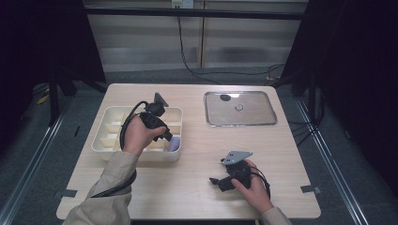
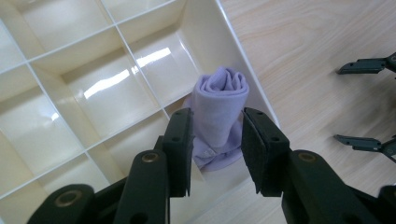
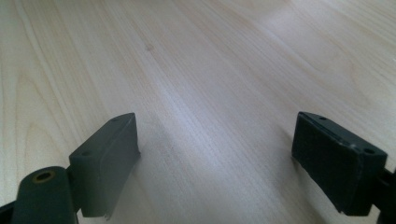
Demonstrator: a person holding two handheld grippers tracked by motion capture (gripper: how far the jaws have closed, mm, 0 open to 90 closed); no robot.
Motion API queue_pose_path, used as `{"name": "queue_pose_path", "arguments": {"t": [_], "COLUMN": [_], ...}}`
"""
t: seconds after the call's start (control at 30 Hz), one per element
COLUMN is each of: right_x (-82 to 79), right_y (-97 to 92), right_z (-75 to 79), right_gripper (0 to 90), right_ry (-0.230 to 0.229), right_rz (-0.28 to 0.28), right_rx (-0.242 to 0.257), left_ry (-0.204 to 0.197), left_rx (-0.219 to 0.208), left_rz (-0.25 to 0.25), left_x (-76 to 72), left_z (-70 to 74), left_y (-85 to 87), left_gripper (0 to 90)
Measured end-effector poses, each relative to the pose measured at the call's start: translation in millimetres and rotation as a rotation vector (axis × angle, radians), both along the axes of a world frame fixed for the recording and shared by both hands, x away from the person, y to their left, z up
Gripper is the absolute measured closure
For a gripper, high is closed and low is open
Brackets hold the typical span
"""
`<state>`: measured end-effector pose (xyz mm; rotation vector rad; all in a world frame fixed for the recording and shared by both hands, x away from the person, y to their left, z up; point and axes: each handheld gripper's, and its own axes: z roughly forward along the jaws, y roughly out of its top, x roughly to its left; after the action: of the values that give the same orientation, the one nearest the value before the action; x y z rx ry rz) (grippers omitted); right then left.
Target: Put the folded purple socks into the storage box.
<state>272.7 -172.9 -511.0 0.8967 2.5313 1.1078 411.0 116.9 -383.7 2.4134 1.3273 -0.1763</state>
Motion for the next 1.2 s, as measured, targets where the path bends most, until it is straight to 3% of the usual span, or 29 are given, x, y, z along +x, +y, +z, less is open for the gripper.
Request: {"name": "queue_pose_path", "arguments": {"t": [0.5, 1.03, 1.2], "right_x": [0.0, 0.0, 0.0], "right_y": [0.0, 0.0, -0.1], "right_z": [0.1, 0.1, 0.2], "right_gripper": [14.4, 14.4, 14.4], "right_ry": [0.001, 0.000, -0.001], "right_rz": [0.000, 0.000, -0.001], "right_rx": [0.000, 0.000, -0.001], "left_ry": [-0.005, 0.016, 0.024], "left_rx": [0.002, 0.013, 0.009], "left_rz": [0.004, -0.007, -0.010], "left_x": [2.7, 3.8, 3.9], "left_z": [16.5, 17.8, 17.2], "left_y": [0.2, -4.2, -5.4], "left_gripper": [75.0, 89.4, 90.0]}}
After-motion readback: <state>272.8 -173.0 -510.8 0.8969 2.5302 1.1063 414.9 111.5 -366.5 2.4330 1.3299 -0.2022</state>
